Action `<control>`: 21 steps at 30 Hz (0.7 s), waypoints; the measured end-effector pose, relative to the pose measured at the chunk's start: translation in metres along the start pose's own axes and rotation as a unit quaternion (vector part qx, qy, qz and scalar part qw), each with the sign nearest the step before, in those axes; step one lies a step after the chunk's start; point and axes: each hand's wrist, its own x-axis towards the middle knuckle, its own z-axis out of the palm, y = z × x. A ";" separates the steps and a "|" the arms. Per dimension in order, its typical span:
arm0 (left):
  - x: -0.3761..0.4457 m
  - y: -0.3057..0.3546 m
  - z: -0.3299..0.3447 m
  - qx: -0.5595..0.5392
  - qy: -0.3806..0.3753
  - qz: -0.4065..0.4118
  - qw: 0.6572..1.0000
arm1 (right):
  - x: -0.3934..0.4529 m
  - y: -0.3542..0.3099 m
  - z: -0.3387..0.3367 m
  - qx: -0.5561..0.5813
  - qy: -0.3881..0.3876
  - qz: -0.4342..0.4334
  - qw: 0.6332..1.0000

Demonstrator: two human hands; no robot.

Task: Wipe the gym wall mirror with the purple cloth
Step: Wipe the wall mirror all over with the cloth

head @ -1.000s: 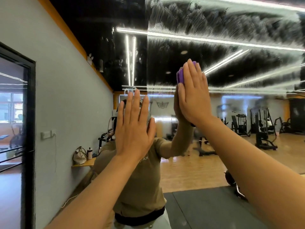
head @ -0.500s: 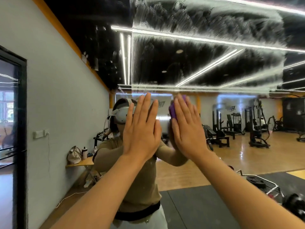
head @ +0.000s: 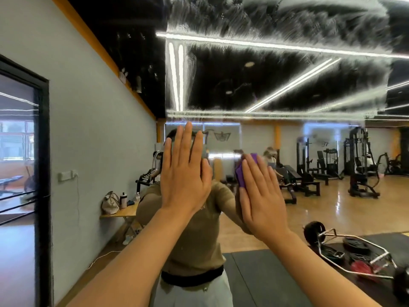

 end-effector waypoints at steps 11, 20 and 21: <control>0.003 0.030 0.010 0.006 -0.022 0.023 0.999 | 0.119 0.033 -0.006 0.000 0.046 0.080 0.996; 0.001 0.046 0.021 0.007 -0.009 0.030 0.999 | 0.018 0.033 -0.007 0.007 0.015 0.037 0.999; 0.002 0.049 0.023 0.009 -0.004 0.024 1.000 | 0.004 0.035 -0.008 -0.001 0.002 0.022 1.000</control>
